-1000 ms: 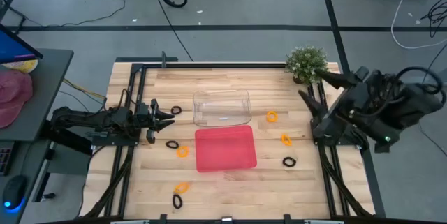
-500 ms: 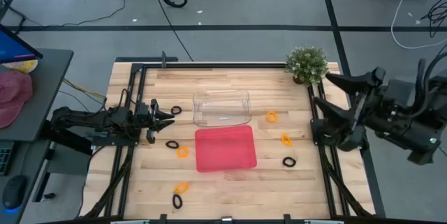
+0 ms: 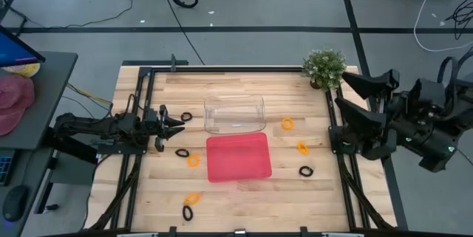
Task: Sort spring keychains
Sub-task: Put the black spring keychain into the red bin
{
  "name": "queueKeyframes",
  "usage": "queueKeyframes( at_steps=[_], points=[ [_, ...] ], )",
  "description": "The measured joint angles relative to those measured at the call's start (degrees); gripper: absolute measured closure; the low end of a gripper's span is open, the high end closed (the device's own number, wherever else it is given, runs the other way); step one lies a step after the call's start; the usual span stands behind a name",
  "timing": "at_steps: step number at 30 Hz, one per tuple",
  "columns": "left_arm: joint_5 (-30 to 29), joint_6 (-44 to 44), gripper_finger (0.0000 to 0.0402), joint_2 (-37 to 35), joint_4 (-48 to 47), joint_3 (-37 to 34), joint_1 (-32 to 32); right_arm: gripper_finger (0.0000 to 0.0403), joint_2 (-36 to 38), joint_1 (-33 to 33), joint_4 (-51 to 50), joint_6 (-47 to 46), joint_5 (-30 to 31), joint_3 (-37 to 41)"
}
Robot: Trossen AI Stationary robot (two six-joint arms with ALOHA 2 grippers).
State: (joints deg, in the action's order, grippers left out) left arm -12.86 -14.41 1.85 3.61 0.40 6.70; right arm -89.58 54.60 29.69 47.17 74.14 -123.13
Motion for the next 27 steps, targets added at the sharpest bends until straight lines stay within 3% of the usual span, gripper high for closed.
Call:
queueKeyframes(
  at_steps=[7,12,18,21,27],
  points=[
    [0.00,0.00,0.0298,0.00,0.01,0.00,0.02,0.0078,-0.04,-0.19,-5.13,4.34,-10.59,0.04],
    [0.00,0.00,0.0298,0.00,0.03,0.00,0.00,0.0078,0.13,-0.21,-9.18,4.96,-12.10,0.04],
    [0.00,0.00,0.0298,0.00,0.05,0.00,0.01,0.0078,0.22,-0.18,-18.51,0.75,-26.30,-0.48],
    [0.00,0.00,0.0298,0.00,0.05,0.00,-0.01,0.0078,0.23,-0.23,-26.88,-2.37,-28.11,-3.42],
    [0.00,0.00,0.0298,0.00,0.05,0.00,0.00,0.0078,0.44,-2.16,-51.10,-17.30,-29.24,-11.99]
  ],
)
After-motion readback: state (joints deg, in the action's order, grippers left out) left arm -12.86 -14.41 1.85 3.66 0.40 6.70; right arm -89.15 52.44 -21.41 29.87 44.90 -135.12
